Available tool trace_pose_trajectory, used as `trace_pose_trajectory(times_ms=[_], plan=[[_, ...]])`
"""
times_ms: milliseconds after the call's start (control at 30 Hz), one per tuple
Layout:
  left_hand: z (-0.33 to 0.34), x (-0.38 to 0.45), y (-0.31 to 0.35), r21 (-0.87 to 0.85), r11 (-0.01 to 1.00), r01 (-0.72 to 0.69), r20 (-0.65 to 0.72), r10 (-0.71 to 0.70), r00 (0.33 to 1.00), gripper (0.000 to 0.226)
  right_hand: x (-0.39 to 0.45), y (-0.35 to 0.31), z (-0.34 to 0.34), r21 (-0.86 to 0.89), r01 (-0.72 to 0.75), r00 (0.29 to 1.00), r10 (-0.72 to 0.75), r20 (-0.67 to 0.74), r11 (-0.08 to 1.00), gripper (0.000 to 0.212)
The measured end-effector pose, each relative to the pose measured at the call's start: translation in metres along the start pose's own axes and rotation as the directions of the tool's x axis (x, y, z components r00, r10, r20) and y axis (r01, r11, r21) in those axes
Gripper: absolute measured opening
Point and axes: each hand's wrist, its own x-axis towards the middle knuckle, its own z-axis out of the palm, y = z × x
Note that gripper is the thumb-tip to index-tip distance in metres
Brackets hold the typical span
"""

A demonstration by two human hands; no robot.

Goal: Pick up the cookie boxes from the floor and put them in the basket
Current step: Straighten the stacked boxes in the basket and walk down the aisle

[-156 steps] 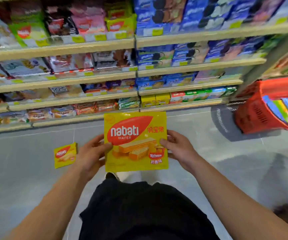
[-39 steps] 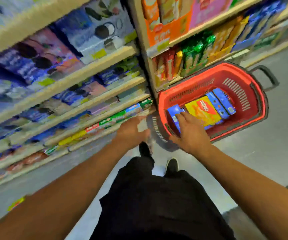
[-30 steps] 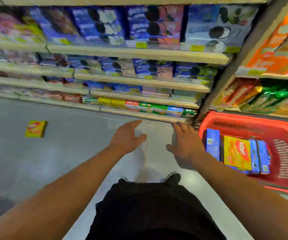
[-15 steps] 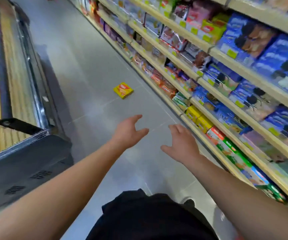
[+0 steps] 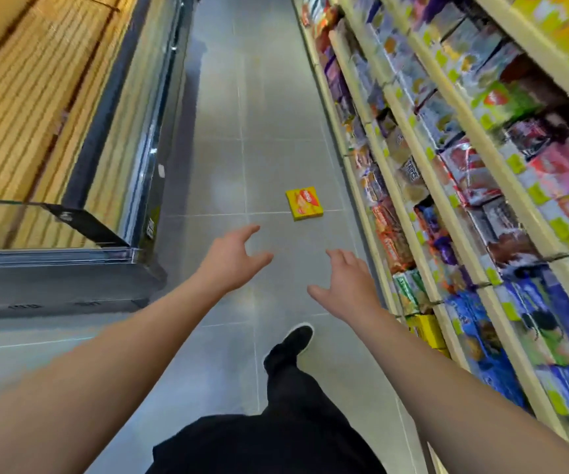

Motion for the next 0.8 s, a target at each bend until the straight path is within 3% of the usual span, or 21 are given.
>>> trace_pose_trajectory(times_ms=[300,467,800], plan=[[-0.007,0.169,0.033,-0.015,0.991,0.134,-0.01,-0.135,0.991,0.065,0.191,0.033,-0.043,-0.017,0.053,0.992,-0.051,0.115,0.998,0.081],[-0.015,0.264,0.055,-0.122,0.964,0.236,-0.024,-0.24,0.97,0.064,0.301,0.043,-0.077,-0.046,0.092,0.984,-0.083,0.156,0.995,0.081],[0.002,0.473,0.054,-0.203,0.94,0.273,0.069,-0.264,0.962,0.06,0.515,0.05,-0.08,-0.098,0.108,0.958,-0.077,0.277,0.989,0.078]])
